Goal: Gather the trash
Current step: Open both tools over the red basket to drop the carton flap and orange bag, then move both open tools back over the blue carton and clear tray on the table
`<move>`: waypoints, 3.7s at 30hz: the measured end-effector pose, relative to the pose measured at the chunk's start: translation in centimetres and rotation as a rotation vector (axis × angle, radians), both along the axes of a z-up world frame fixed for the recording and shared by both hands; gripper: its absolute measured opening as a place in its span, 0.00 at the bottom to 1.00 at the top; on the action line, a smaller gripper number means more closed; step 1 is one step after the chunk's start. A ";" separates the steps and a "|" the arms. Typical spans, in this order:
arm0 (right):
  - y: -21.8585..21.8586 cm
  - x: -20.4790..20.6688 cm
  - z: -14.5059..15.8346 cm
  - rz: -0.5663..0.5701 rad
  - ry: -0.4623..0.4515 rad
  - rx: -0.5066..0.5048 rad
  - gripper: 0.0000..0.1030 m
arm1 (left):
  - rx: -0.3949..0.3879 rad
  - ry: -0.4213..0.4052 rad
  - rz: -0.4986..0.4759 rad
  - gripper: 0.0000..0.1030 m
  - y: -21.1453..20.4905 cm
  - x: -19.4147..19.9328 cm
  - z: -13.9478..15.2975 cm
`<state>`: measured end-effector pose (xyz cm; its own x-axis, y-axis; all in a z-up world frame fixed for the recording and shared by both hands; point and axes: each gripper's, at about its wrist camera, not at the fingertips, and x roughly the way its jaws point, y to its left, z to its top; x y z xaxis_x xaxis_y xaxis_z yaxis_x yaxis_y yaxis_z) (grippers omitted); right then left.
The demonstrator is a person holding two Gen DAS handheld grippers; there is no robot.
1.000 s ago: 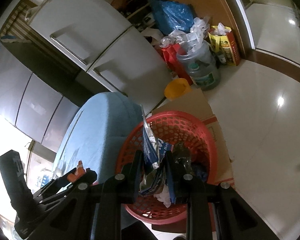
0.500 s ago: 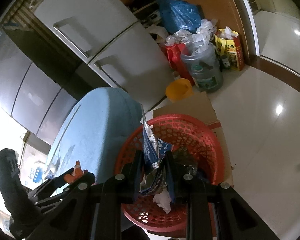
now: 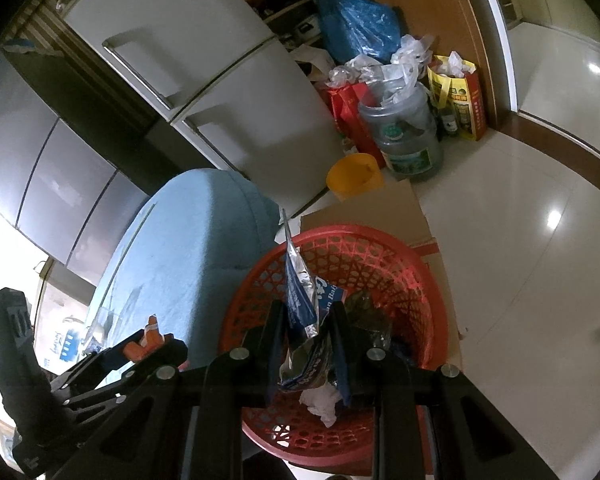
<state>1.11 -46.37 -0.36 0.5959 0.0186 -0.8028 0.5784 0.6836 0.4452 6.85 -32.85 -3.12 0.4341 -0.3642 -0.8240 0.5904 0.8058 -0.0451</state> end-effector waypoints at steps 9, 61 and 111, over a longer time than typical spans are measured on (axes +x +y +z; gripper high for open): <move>0.0 0.4 -0.6 0.006 0.028 -0.007 0.23 | -0.001 0.009 -0.001 0.68 0.1 0.4 -0.1; -1.7 -1.9 2.4 -0.098 0.051 -0.095 0.74 | 0.066 0.084 -0.097 0.76 -3.3 -0.1 -2.6; 39.4 24.9 2.2 0.837 -0.066 -0.350 0.82 | 0.022 -0.029 0.925 0.97 45.3 5.2 -6.4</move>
